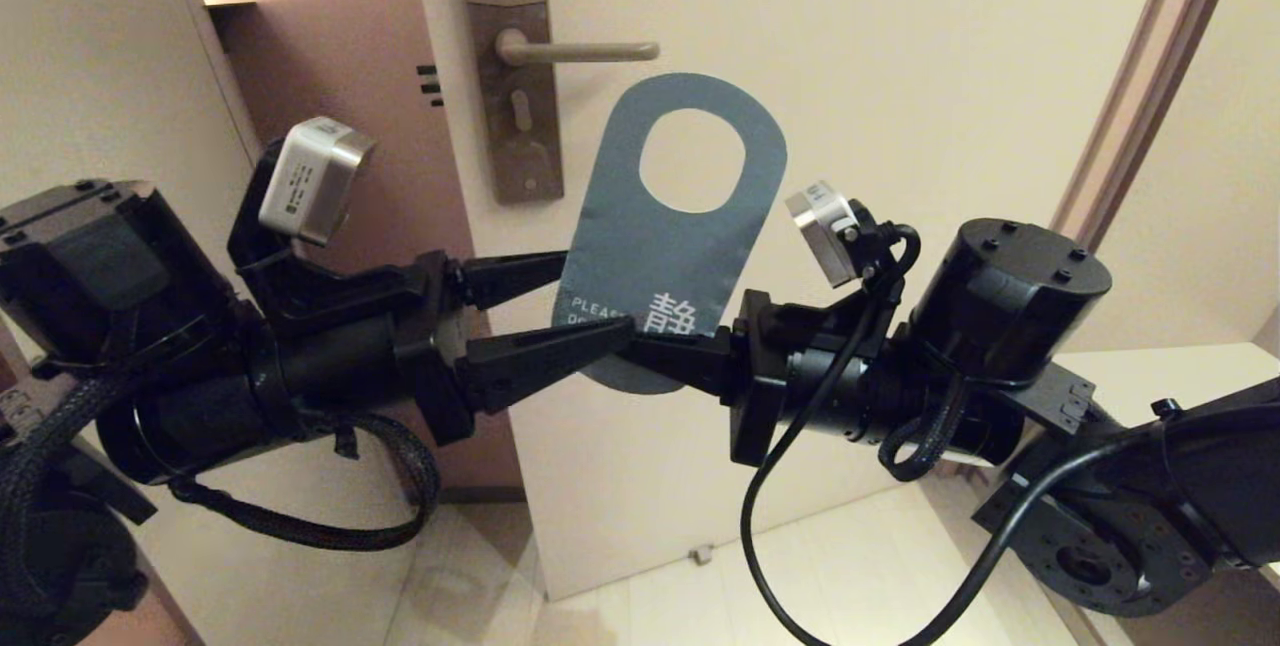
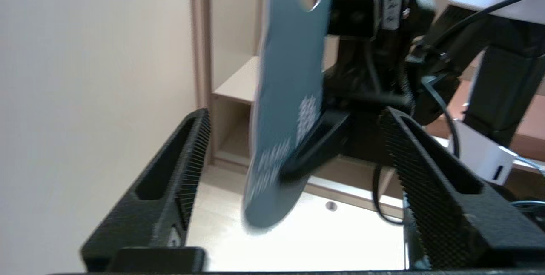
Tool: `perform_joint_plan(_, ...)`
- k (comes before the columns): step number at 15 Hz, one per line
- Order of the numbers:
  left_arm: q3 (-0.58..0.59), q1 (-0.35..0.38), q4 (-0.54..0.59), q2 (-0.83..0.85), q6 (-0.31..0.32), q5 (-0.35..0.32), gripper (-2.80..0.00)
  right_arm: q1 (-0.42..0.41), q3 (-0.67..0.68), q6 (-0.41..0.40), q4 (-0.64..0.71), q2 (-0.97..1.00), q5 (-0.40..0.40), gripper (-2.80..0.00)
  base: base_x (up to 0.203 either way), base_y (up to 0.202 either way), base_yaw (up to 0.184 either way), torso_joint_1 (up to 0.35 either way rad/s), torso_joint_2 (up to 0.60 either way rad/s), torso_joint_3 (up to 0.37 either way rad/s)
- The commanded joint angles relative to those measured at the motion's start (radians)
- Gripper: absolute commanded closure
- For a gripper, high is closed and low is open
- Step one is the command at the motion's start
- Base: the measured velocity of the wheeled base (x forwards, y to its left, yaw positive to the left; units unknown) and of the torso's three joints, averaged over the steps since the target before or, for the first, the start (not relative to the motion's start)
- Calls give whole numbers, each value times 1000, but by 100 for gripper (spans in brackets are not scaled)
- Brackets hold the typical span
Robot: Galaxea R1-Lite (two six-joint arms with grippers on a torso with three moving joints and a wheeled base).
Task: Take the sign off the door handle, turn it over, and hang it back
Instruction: Hand it to the other hand, then hang the sign back with the other side facing out
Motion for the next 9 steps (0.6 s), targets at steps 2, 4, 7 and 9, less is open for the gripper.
perform_joint_plan(2, 31, 57, -7, -58, -2, -3, -280, 0, 8, 0, -8, -12, -28, 0, 0, 0, 0, 0, 0, 0)
perform_joint_plan(4, 62, 113, -7, -99, -3, -5, -280, -3, 21, 0, -7, -24, -66, 0, 0, 0, 0, 0, 0, 0)
perform_joint_plan(7, 108, 176, -7, -146, -1, -5, 0, -32, 77, -15, -7, -49, -85, 0, 0, 0, 0, 0, 0, 0)
perform_joint_plan(9, 137, 189, -7, -174, 3, -5, 0, -68, 105, -52, -7, -61, -85, 0, 0, 0, 0, 0, 0, 0)
